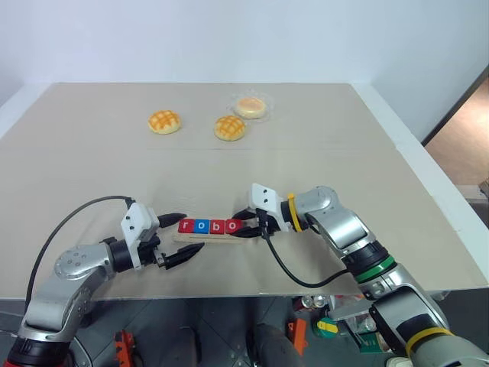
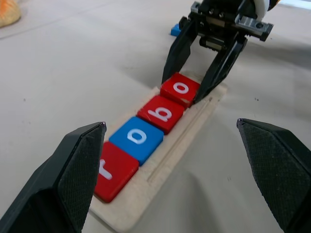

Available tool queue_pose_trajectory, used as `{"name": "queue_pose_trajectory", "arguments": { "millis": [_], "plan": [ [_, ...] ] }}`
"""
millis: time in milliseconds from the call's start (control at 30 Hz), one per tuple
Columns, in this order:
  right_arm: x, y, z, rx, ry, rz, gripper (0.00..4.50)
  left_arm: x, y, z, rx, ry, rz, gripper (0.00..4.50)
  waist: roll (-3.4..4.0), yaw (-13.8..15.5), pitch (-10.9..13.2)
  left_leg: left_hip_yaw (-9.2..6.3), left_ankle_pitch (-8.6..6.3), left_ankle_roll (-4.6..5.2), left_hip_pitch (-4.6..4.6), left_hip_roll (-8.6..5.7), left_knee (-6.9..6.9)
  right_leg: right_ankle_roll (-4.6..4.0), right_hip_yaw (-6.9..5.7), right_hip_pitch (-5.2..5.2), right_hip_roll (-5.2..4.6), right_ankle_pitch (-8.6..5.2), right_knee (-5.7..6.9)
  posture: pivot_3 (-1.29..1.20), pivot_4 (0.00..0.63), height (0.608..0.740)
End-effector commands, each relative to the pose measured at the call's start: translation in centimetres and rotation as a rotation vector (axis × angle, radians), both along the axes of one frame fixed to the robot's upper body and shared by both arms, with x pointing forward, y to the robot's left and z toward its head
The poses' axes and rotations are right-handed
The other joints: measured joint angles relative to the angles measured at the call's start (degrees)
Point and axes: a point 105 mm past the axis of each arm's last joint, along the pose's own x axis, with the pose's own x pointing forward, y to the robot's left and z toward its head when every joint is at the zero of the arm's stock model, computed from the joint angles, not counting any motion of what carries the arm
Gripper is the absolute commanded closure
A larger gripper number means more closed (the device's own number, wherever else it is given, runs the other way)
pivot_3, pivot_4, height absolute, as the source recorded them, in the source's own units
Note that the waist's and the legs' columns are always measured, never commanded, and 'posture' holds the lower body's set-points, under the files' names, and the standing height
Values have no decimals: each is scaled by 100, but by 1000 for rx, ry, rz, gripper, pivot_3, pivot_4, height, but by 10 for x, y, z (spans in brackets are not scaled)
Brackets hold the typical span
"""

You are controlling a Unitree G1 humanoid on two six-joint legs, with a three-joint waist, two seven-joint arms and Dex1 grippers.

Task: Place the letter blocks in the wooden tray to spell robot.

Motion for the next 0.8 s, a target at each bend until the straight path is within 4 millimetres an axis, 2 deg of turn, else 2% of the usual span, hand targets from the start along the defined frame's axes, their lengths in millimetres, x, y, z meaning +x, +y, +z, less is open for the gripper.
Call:
{"name": "queue_pose_trajectory", "arguments": {
  "millis": [33, 367, 533, 567, 633, 800],
  "plan": [
    [1, 4, 6, 0, -9, 19, 2659, -4, -3, 9, 14, -50, -19, 0, 0, 0, 0, 0, 0, 0, 0, 0, 0, 0, 0, 0, 0, 0, 0, 0, 150, 740],
    [3, 4, 4, 3, 3, 2, 2659, -5, -3, 7, 21, -51, -19, 0, 0, 0, 0, 1, 0, 0, 0, 0, 0, -1, 0, 0, 0, -1, 0, 0, 150, 740],
    [4, 5, 7, 15, 8, -5, 1185, -3, -4, 10, 10, -64, -28, 0, 0, 0, 0, 1, 0, 0, 1, 1, 0, -2, 0, 0, 0, 0, 0, 0, 150, 740],
    [4, 5, 8, 21, 11, -8, 647, -3, -5, 12, 6, -66, -31, 0, 0, 0, 0, 2, 0, 0, 1, 0, 0, -2, 0, 0, -1, 0, 0, 0, 150, 740],
    [5, 6, 10, 27, 6, -9, 120, -2, -6, 13, 5, -71, -34, 0, 0, 1, 0, 2, 0, 0, 1, 0, 0, -1, 0, 0, -1, -1, 0, 0, 150, 740],
    [10, 7, 32, 113, -9, -62, 24, 1, -7, 15, 10, -78, -37, 0, 0, -1, 0, 2, 0, 0, 0, 0, -1, -1, 0, -1, 0, -1, 0, 0, 150, 740]
  ]
}}
